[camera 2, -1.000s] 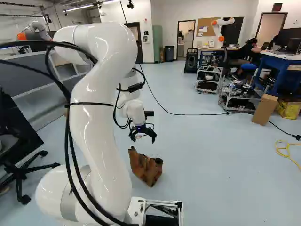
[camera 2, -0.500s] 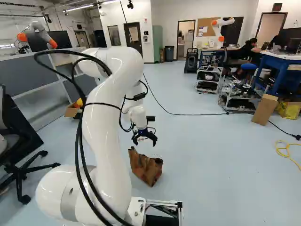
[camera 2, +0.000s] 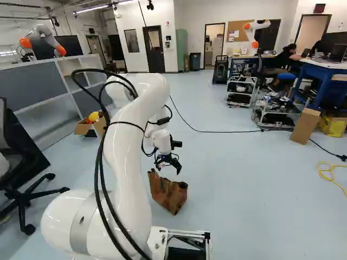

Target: Pick up the grocery bag from the ground

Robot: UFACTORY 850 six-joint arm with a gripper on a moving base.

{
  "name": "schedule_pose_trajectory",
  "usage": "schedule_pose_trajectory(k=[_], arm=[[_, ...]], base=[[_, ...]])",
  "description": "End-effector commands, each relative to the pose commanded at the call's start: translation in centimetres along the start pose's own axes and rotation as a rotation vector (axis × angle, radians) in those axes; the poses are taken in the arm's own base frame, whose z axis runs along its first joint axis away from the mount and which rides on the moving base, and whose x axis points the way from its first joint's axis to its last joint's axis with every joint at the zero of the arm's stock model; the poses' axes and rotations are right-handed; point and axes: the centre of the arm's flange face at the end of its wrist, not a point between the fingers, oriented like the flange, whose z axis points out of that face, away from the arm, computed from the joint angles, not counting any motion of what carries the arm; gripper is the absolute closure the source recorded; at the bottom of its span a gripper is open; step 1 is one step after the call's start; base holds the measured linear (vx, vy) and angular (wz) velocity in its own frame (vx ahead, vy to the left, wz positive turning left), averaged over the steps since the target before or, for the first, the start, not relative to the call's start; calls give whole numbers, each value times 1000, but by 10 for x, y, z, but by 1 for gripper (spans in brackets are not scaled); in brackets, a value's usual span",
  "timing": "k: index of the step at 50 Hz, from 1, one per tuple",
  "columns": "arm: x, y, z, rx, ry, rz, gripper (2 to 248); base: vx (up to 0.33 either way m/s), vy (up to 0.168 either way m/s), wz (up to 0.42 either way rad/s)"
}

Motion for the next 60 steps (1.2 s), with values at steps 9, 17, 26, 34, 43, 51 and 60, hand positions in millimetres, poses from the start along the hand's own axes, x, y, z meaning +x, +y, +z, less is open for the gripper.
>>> schedule_pose_trajectory(k=[9,17,26,34,43,51,60], arm=[[2,-1,26,-6,-15,188,3],[4,-1,49,-13,-26,356,3],[5,-2,73,-22,-35,545,3],[6,-2,79,-27,-35,714,3],[6,-2,85,-32,-35,903,3],[6,-2,104,-41,-37,1071,3],[7,-2,130,-52,-39,1261,3]], base=[[0,0,0],[0,0,0],[0,0,0],[0,0,0],[0,0,0],[0,0,0],[0,0,0]])
